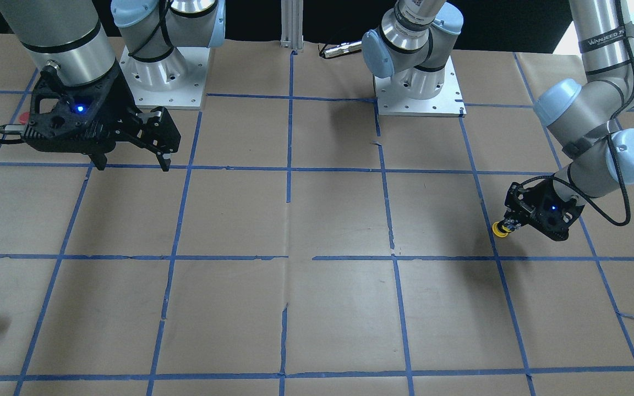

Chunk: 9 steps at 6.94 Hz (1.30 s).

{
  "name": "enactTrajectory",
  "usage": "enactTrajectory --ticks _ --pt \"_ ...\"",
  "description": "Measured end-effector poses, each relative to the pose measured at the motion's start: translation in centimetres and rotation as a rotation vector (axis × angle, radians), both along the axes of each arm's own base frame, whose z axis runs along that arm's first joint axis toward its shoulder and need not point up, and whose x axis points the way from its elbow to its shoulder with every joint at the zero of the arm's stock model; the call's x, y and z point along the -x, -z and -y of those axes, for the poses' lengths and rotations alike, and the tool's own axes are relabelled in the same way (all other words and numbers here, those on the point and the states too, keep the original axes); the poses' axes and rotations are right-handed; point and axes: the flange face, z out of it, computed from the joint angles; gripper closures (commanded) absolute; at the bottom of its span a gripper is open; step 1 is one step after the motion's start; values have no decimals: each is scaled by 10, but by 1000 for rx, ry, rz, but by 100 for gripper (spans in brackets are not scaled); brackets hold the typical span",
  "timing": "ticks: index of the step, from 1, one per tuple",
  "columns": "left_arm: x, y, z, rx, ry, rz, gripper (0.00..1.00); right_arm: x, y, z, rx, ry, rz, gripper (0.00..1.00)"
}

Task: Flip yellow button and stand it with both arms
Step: 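Lift the yellow button with the left gripper while the right gripper approaches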

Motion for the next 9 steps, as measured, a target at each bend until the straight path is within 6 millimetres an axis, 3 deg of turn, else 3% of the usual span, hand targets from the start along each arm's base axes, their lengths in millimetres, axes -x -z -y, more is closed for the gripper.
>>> enactTrajectory --ticks 2,4,7,9 --pt "16 -29 9 48 -67 -70 100 0 0 0 0 -1 -1 0" --pt "49 -77 13 34 -299 -254 100 2 0 1 -5 0 2 0" --pt "129 -129 12 -66 -638 -566 100 17 -5 6 1 29 1 0" --pt "185 -162 11 -210 -884 -818 100 50 -16 12 20 93 24 0"
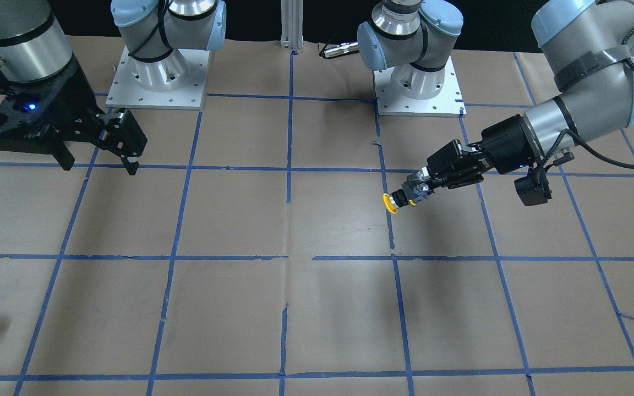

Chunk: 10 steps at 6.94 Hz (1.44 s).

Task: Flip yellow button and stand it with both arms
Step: 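Lift the yellow button with the left gripper while the right gripper approaches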

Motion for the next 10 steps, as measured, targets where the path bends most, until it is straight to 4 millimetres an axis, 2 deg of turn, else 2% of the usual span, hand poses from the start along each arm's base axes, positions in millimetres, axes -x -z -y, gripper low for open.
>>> enactTrajectory --ticks 1,3,4,5,6,7,10 --pt "24 -10 -2 -76 -74 -127 100 26 -1 3 -14 51 63 0" --pt "71 -25 -7 -235 -150 -338 100 83 15 -3 -154 175 290 0" --pt "93 -24 -13 -295 -147 -398 100 103 26 -14 -265 245 444 0" --pt "115 -16 -23 -349 -139 -465 100 107 33 -23 -358 298 586 0" --pt "130 -7 -32 -386 -136 -532 100 97 36 -30 -436 338 731 0" --pt "139 0 -39 -411 -134 -576 100 77 36 -34 -497 358 867 0" --pt "169 0 -57 -436 -92 -633 100 1 38 -26 -548 277 1062 0"
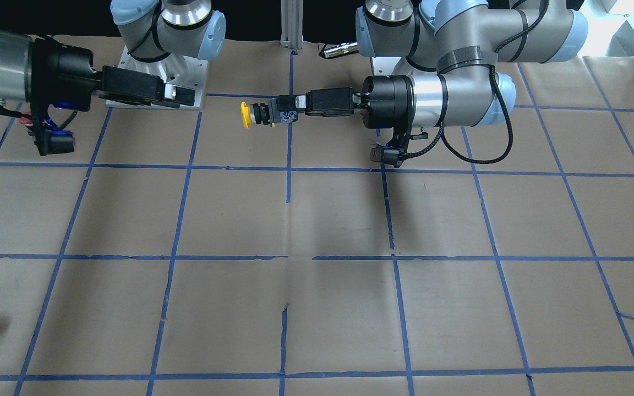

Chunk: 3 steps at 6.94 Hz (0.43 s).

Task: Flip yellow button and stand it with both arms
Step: 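Lift the yellow button with the left gripper while the right gripper approaches, then close the right gripper on the yellow cap held by the left gripper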

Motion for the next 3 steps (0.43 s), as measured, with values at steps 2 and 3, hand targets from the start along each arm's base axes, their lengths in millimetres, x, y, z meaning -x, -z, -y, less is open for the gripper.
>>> enactTrajectory --ticks 2,3 --pt "6 3 -4 -17 -8 -44 100 -12 5 4 8 -13 21 1" --pt "7 7 -8 -30 -19 -74 100 -11 12 8 3 -17 20 1"
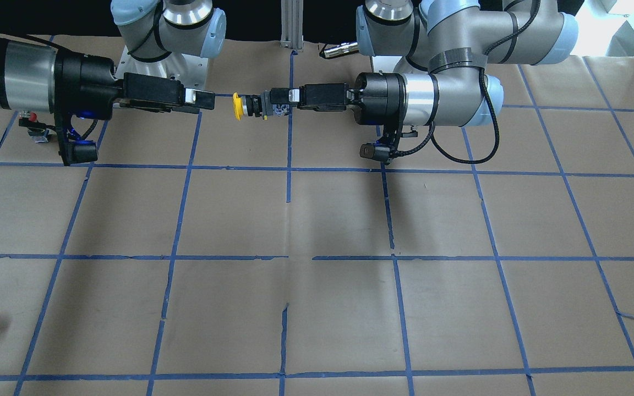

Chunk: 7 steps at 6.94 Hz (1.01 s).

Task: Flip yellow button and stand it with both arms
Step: 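Close the right gripper on the yellow cap held by the left gripper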

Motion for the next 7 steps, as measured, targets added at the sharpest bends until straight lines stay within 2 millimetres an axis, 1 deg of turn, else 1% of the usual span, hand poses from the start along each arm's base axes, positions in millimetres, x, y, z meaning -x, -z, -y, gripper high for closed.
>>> enactTrajectory --ticks 3,4,5,6,7 --pt "7 4 -6 -15 -12 -55 100 -5 23 10 -47 16 37 1" --pt "8 6 -6 -19 -11 -57 100 -10 31 13 -62 19 53 1" --pt "8 9 -5 -24 -10 -58 100 -21 32 14 -69 22 72 2" --pt "8 12 -4 -30 -10 -58 100 -33 31 11 -74 15 85 13" --pt "9 14 -3 -34 -10 -58 100 -40 30 8 -78 7 91 66"
